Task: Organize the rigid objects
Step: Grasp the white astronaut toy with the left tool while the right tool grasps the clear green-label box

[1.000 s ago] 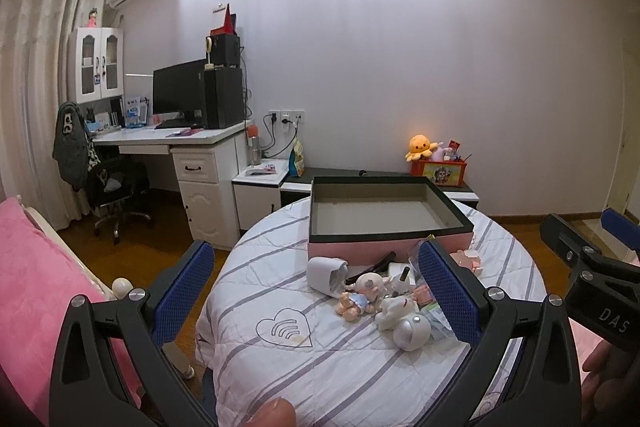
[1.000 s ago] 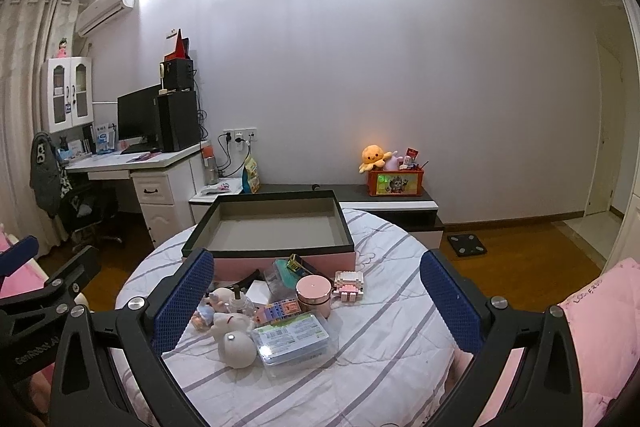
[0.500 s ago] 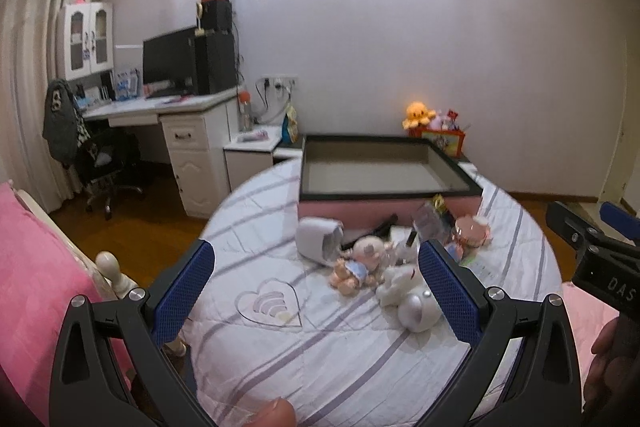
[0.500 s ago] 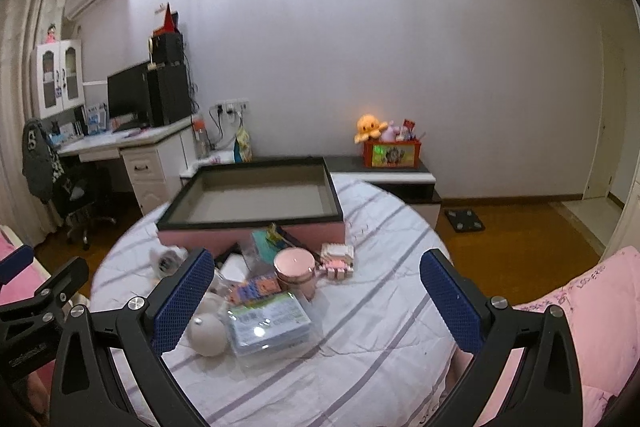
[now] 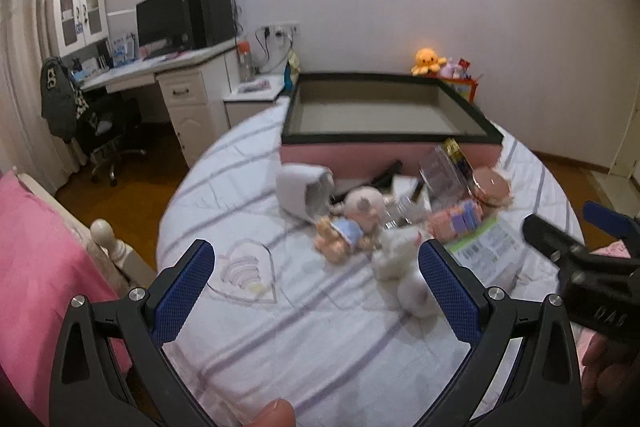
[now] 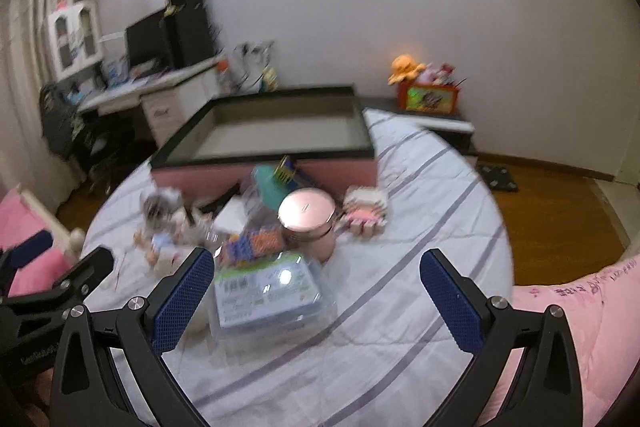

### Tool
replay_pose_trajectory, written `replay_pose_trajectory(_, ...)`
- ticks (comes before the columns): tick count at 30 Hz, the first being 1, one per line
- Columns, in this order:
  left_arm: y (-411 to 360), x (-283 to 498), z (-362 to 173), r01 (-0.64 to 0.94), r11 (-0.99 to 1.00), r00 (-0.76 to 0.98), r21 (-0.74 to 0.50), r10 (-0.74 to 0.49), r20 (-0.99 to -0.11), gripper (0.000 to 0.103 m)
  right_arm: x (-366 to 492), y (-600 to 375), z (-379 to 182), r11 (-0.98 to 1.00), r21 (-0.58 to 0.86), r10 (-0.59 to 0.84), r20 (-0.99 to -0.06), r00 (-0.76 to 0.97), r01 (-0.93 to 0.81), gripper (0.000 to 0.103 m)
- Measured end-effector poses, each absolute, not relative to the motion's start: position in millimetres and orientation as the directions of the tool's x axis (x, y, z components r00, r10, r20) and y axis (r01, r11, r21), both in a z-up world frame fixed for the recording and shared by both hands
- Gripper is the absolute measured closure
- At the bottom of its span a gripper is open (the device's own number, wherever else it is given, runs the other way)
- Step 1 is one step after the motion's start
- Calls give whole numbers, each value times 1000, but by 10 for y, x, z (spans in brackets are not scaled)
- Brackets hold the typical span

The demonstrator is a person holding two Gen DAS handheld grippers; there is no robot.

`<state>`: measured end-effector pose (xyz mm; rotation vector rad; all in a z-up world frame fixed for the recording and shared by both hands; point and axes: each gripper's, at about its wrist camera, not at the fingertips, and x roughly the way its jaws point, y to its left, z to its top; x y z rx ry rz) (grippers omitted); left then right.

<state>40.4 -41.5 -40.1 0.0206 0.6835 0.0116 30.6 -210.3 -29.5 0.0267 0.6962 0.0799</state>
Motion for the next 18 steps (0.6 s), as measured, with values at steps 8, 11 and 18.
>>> replay_pose_trajectory(8, -439, 421, -655, -17, 998, 705, -65, -34, -708, 0, 336, -2162, -509, 989, 29, 123, -713, 690, -147, 0)
replay_pose_trajectory(11, -386, 423, -640, 4, 997, 701, -72, -54, -711, 0, 289, -2155, -534, 987, 48, 141, -717, 683, -153, 0)
replay_pose_trajectory(18, -204, 515, -605, 84, 992, 682, -89, -123, -721, 0, 274, -1906, -619, 987, 11, 115, -733, 670, -158, 0)
